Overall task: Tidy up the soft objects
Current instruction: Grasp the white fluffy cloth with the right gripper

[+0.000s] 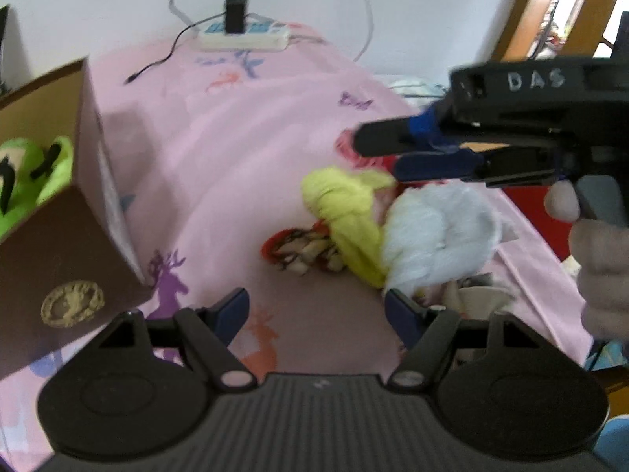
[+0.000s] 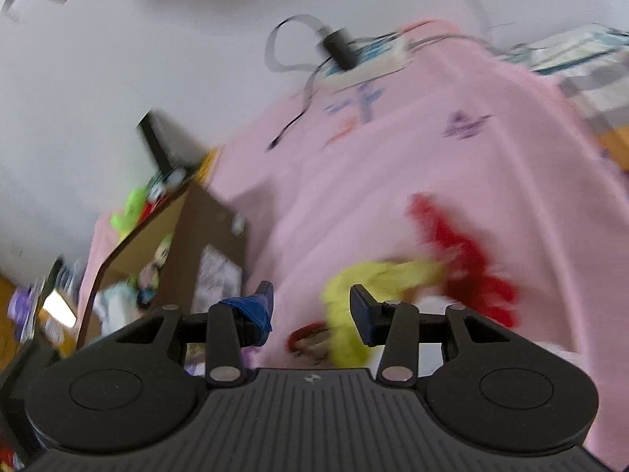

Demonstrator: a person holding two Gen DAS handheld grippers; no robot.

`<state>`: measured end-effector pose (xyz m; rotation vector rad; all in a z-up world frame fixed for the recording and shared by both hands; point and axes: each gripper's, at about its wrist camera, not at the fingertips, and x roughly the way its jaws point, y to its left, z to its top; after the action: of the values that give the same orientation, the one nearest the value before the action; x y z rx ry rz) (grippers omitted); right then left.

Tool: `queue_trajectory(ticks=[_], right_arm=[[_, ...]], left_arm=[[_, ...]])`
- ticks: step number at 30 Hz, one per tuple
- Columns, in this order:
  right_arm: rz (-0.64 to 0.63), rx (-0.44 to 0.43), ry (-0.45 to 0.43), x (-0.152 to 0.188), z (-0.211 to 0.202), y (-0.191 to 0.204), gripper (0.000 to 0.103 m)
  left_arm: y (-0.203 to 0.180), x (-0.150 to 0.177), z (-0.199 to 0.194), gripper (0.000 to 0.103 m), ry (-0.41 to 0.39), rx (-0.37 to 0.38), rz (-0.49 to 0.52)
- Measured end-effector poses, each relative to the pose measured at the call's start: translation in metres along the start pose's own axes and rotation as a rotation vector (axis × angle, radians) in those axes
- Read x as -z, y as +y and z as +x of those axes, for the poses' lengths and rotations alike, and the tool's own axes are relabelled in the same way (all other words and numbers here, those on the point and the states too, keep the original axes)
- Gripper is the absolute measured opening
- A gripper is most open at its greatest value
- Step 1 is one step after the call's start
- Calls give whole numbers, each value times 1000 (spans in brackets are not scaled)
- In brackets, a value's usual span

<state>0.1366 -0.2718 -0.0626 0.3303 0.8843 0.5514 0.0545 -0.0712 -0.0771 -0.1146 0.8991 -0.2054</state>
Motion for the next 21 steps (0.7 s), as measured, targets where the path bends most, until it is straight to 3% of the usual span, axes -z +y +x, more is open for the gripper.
queue_trajectory(ticks=[3, 7, 12, 16, 19, 21], right_arm=[[9, 75, -39, 2, -13, -13, 28], [-43, 212, -18, 15, -17, -26, 28], [-62, 132, 14, 27, -23, -23, 28], [-93, 75, 38, 33, -17, -10, 28], [-35, -29, 120, 34, -9, -8, 28], [-36, -30, 130, 37, -6, -6, 28]], left_arm=[[-8, -4, -5, 74, -28, 52, 35], [-24, -9, -3, 74, -34, 118, 108], [-40, -7, 15, 75, 38, 163, 174], [-26, -6, 25, 76, 81, 195, 82], [-16, -3, 26, 77, 90, 205, 23], [-13, -2, 26, 79, 94, 194, 6]])
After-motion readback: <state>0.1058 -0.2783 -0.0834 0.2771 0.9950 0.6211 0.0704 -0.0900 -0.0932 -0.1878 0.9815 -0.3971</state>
